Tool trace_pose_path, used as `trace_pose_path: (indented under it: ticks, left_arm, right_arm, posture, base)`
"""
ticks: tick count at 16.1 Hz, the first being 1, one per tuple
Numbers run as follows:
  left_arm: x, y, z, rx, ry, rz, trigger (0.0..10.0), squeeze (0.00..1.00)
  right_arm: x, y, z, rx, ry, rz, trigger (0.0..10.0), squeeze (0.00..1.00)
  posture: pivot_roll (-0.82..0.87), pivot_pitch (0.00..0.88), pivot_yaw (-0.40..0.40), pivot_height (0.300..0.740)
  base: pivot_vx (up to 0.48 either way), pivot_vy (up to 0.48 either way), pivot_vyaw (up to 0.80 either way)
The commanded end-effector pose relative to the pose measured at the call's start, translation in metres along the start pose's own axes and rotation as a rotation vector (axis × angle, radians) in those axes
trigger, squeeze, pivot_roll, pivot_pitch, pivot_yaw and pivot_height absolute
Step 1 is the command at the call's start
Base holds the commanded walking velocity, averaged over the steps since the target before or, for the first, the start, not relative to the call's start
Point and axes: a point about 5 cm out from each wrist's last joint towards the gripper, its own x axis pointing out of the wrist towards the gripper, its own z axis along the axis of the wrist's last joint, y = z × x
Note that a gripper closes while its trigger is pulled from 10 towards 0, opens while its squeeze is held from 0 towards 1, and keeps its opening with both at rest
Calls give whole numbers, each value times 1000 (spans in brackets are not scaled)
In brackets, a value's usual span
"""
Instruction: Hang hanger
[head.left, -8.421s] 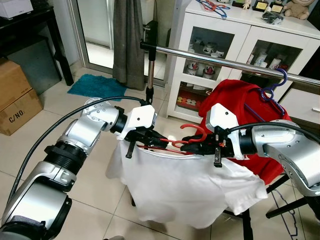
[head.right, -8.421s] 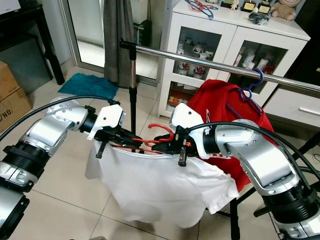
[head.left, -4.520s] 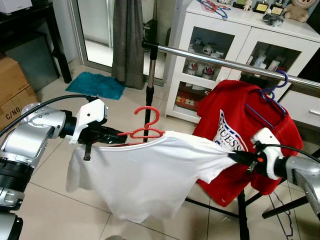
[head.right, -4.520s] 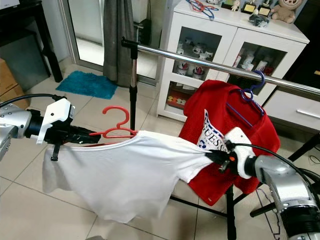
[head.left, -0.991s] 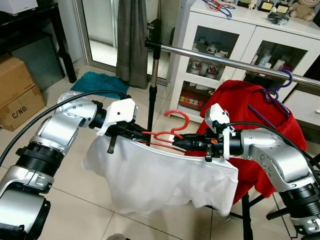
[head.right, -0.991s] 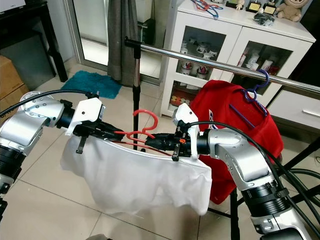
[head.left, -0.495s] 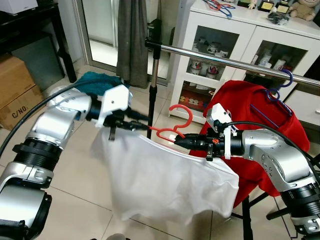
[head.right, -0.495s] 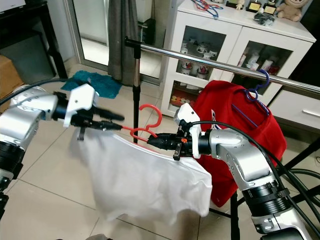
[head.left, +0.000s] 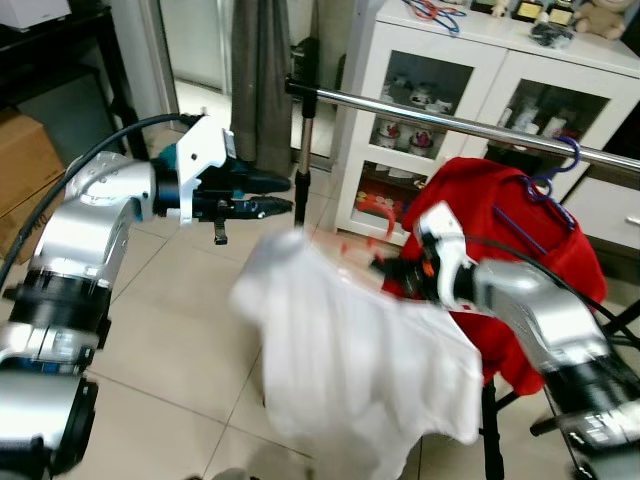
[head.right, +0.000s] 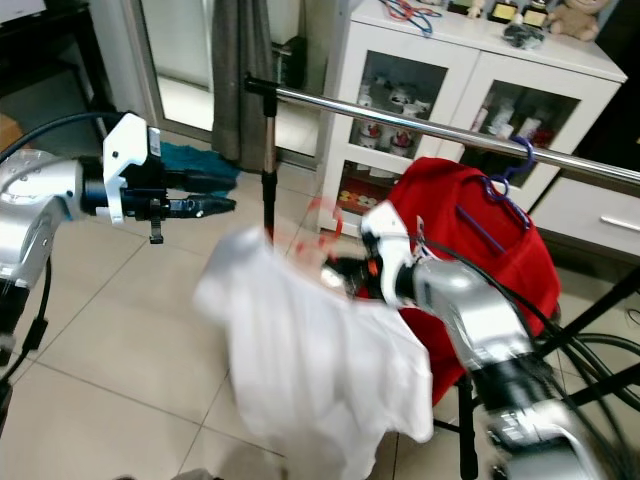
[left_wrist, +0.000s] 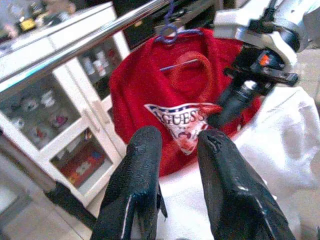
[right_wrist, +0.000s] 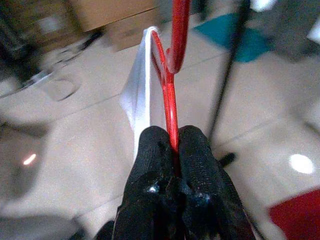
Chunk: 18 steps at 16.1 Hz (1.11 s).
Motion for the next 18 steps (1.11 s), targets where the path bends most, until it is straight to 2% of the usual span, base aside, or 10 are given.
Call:
trace_pose_path:
  ticks: [1,3,6,9,11,12,13,15,17,18]
  left_arm:
    - [0,-2,0,-2,12,56,10000,0]
    - [2,-15,-11,-34,45,143,10000,0]
    - [14,-38,-25,-141,12,338,10000,0]
    - [21,-54,-31,-201,-45,458,10000,0]
    - [22,-72,-36,-300,-82,622,10000,0]
    - [17,-76,-37,-295,-76,695,10000,0]
    - [12,-79,-42,-304,-51,773,10000,0]
    - [7,-83,-50,-313,-10,836,10000,0]
    - [5,-98,-57,-279,48,836,10000,0]
    - [6,-100,-56,-275,52,834,10000,0]
  right_arm:
    - [-4,-17,13,8,-58,-148,0,0]
    - [4,-31,18,55,-87,-318,0,0]
    - [11,-49,24,108,-121,-549,0,0]
    - [13,-52,26,143,-160,-624,0,0]
    - [8,-44,18,161,-228,-596,0,0]
    - [-1,-38,7,148,-219,-595,4667,0]
    - [-13,-29,-6,144,-210,-607,10000,0]
    - [-26,-18,-16,137,-214,-622,10000,0]
    - [-49,7,-38,205,-185,-660,10000,0]
    - [-52,13,-40,223,-188,-665,10000,0]
  posture:
    - [8,0,-78,740]
    - [18,0,-81,740]
    - [20,0,-66,740]
    - [17,0,-53,740]
    - [10,0,-45,740]
    - [7,0,-43,740]
    - [1,0,-36,740]
    - [-13,0,-25,740]
    - [-25,0,-20,740]
    - [-25,0,-20,740]
  base:
    - [0,0,0]
    - [0,0,0]
    - [0,0,0]
    - [0,0,0]
    - [0,0,0]
    - [0,0,0]
    - [0,0,0]
    - [0,0,0]
    - [0,0,0]
    - [0,0,0]
